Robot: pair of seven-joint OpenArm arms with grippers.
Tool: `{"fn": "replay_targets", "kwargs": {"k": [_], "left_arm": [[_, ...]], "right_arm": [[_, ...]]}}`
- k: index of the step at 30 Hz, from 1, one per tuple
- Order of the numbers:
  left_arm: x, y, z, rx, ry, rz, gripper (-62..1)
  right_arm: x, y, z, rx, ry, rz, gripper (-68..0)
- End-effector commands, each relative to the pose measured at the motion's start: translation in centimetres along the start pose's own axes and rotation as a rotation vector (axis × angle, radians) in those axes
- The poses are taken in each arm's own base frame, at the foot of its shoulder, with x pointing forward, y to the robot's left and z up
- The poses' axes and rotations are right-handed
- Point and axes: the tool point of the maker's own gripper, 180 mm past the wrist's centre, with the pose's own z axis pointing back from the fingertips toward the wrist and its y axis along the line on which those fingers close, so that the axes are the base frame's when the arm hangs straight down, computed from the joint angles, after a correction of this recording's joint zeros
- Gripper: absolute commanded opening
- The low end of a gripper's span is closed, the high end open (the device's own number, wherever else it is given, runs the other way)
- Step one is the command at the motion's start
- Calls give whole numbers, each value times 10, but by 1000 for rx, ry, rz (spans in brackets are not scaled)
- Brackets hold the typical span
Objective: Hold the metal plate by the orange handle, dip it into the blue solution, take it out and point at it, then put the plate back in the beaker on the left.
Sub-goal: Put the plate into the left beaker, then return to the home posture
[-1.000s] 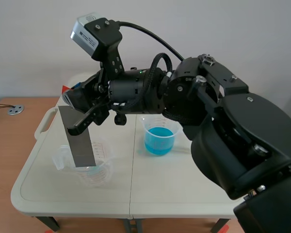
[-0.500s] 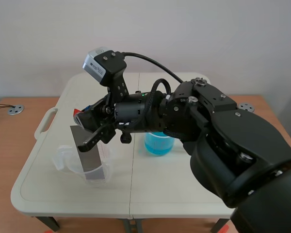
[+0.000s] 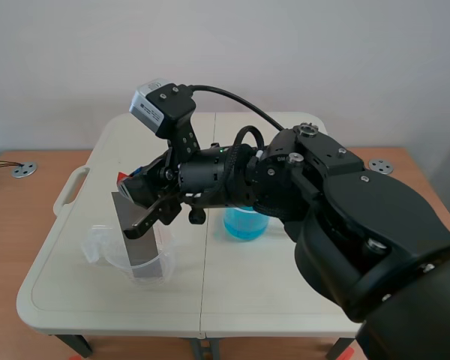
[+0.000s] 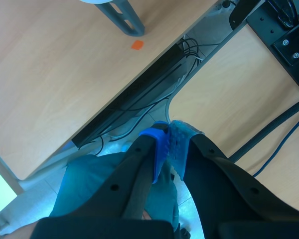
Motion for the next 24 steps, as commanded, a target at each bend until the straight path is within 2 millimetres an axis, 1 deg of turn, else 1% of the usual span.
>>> {"fn": "replay_targets", "kwargs": {"k": [1,5,8,10,15,16,17,18,19,21,22,23,24], "left_arm": [[4,-1,0,-2,-14,4,-597],[4,-1,0,-2,-14,4,-597],[4,-1,0,-2,-14,4,-597],[4,-1,0,-2,-14,4,-597],[4,-1,0,-2,-14,4,-596],[4,-1,0,-2,-14,4,-586],[4,-1,0,-2,-14,4,-546],[4,-1,0,-2,-14,4,-472],[4,-1,0,-2,-14,4,-371],[4,-1,0,-1,-17,4,-110],[5,-1,0,-1,-19,4,1],[5,-1,0,0,-18,2,14],[4,0,0,1,-15,0,14]], "right_arm": [[8,1,-2,10,-8,24,-643],[7,1,-2,9,-5,27,-589],[7,1,-2,9,-6,26,-519],[7,1,-2,9,-6,26,-449],[10,1,-2,11,-22,20,-217],[12,1,-2,11,-32,18,-177],[13,1,-2,11,-38,18,-142],[13,1,-2,12,-39,18,-114],[14,1,-2,13,-41,15,-92],[15,1,-1,13,-48,7,-61],[15,0,-1,11,-52,0,-48],[16,-2,0,9,-54,-8,-36],[17,-4,2,3,-60,-14,-26]]}}
